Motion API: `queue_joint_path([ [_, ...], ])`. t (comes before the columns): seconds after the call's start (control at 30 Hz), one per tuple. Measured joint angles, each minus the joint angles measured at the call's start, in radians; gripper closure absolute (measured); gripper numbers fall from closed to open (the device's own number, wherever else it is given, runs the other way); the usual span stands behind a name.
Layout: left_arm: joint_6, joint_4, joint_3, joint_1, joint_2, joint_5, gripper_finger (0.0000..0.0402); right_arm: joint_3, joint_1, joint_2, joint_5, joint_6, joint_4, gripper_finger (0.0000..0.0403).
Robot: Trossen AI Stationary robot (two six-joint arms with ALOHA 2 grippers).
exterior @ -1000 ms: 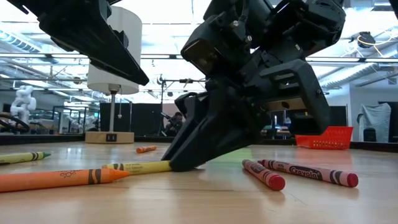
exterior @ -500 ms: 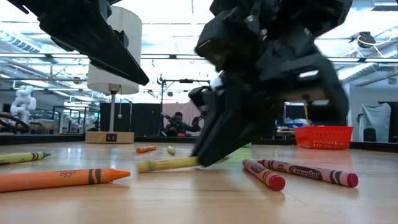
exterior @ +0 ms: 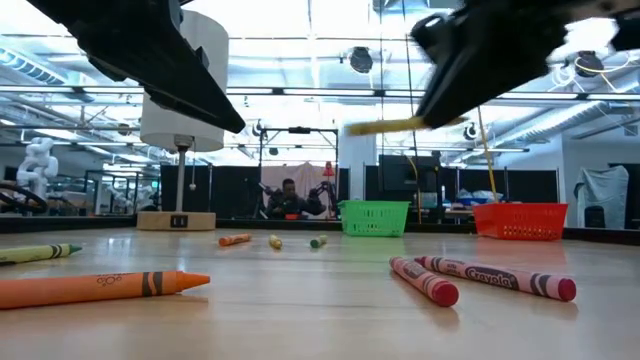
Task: Sort crayons
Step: Put the yellow crayon into the blue bin
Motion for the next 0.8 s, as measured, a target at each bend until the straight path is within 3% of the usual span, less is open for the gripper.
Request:
queue_joint_path([
  [0.47,-0.002,0.001,0.0,0.044,0.0,-0.01,0.015,0.001,0.263,-0.072,0.525,0.229,-0.288,0.0401],
  [0.8,-0.002,0.001,0.0,0.045,0.0,-0.014,0.015,0.001,0.311,-0.072,0.605,0.165,-0.323,0.0401],
])
